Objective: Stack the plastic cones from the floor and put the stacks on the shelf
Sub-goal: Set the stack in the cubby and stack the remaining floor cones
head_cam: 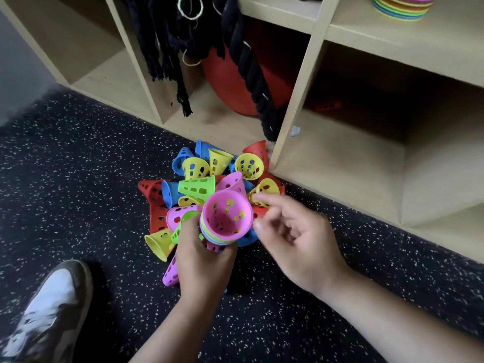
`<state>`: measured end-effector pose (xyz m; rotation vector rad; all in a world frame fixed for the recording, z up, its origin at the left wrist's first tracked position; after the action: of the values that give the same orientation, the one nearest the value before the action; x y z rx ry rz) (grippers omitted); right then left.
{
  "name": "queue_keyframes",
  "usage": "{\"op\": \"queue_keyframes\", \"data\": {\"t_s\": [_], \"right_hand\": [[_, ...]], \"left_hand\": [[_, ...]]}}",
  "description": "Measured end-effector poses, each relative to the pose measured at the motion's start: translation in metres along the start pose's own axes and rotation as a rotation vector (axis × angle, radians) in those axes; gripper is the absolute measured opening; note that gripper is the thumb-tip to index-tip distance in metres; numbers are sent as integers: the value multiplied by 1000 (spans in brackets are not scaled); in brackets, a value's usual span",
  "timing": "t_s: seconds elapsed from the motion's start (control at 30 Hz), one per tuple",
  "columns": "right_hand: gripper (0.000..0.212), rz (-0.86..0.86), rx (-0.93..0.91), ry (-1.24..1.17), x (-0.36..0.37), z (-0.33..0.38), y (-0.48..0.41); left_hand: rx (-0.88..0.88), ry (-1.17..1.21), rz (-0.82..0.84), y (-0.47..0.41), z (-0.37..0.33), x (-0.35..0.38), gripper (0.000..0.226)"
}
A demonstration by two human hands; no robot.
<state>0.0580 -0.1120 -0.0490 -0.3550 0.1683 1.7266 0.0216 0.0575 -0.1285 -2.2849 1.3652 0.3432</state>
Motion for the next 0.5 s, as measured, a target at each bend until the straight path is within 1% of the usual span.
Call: {"op": "queue_keyframes", "data": {"t_s": [0.03,0.1,0.13,0.2,0.27,0.3,0.33,0.4,0.5], "right_hand": [[26,-56,75,-29,-4,-12,-3],[23,-184,249,63,-12,-45,-15],[25,-188,338,144,-11,-64,-23],[34,-112,493,267,-2,-98,-38],[45,-53,591,290,11,-125,-45],[46,-57,618,261,17,-132,-47],[41,-76,625,229,22,-136,-48],[25,-131,597,253,27,-138,-52],[21,-269,538,244,18,-128,-51]], "left_hand": [[5,-5,-1,0,0,0,57],[-5,-8,1,-1,1,1,57],[-14,-8,-1,-1,2,1,56],[-30,-12,-1,-1,4,3,56],[-32,-16,16,0,6,5,54],[-30,-21,26,0,6,6,53],[-28,-30,34,0,7,7,52],[-26,-45,35,0,7,7,51],[-32,-49,26,-2,8,5,49]]}}
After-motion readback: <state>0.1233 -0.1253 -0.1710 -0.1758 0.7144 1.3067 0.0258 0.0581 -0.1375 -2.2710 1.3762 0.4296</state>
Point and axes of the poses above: each hand's wrist, its own y-axis away from the middle knuckle, its own x-axis out of the palm, z = x × y, the point moved 6 cm from there along -y, towards the middle knuckle, and after that the axes turned 8 degrees about x, right-handed, at the moved point
